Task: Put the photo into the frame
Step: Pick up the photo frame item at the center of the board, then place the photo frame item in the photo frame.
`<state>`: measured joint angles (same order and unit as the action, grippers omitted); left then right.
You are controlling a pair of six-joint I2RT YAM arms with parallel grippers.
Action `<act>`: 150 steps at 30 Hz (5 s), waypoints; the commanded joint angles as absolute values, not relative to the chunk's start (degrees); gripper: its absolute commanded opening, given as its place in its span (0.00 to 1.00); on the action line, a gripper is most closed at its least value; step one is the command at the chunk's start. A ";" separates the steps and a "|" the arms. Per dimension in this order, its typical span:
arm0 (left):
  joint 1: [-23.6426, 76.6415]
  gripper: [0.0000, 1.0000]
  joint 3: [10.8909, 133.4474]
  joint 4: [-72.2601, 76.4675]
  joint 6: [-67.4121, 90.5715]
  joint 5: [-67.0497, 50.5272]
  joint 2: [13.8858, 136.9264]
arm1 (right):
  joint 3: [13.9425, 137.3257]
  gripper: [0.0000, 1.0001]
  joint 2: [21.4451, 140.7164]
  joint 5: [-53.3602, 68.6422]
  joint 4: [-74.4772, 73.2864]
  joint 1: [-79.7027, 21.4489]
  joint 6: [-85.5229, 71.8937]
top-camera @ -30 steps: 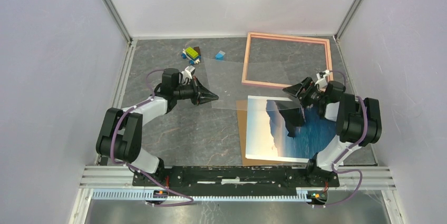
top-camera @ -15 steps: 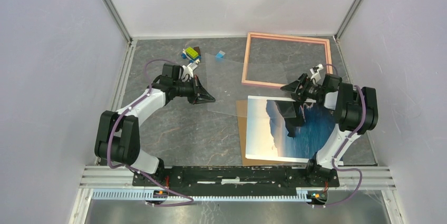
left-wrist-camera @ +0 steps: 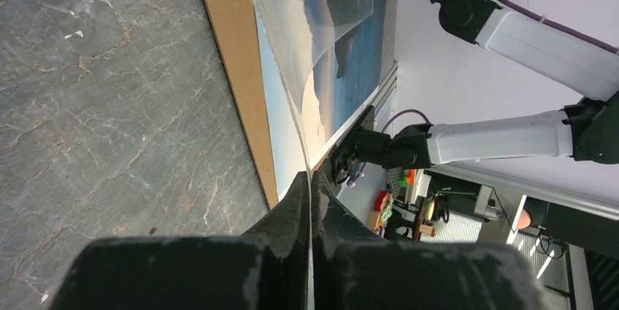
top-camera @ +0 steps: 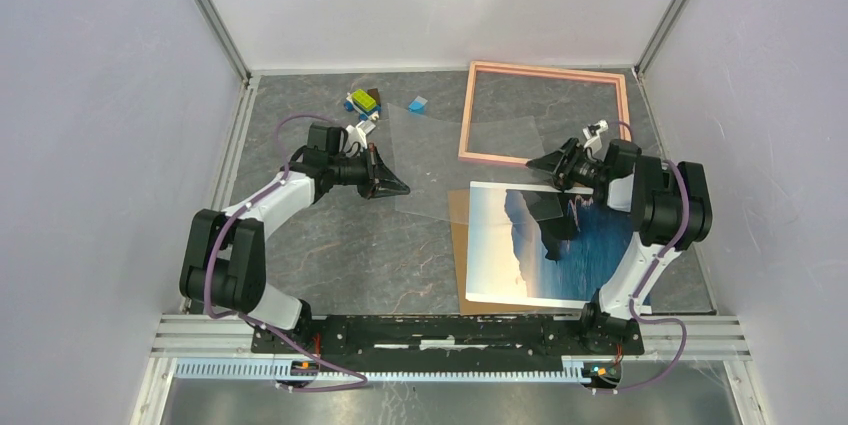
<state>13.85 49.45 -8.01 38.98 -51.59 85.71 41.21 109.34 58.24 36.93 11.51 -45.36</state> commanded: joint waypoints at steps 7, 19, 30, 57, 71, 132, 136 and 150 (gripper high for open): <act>13.93 0.02 49.00 -1.86 42.12 -55.74 85.90 | 34.94 0.54 110.15 61.91 57.49 10.98 -58.45; 13.97 0.30 49.98 -9.21 38.70 -50.34 85.17 | 43.32 0.00 103.75 54.45 19.89 11.67 -31.91; 13.95 0.95 55.54 -21.92 30.38 -36.16 77.91 | 60.75 0.00 103.33 45.31 -5.59 13.81 -18.19; 22.22 1.00 59.65 -31.29 23.46 -20.84 65.77 | 97.46 0.00 117.54 34.81 -22.44 17.16 -16.28; 25.22 1.00 55.55 -30.17 21.72 -12.68 69.35 | 112.37 0.00 124.16 33.41 -27.54 17.45 -16.07; 27.31 0.99 55.55 -29.71 22.11 -15.91 72.69 | 104.94 0.00 119.16 30.42 -27.65 19.45 -12.32; 27.28 0.99 55.55 -29.77 22.05 -15.83 72.69 | 105.15 0.00 119.22 30.15 -28.30 19.51 -11.94; 27.27 1.00 55.81 -29.68 22.06 -16.15 72.80 | 106.36 0.00 119.69 30.16 -29.88 20.28 -11.08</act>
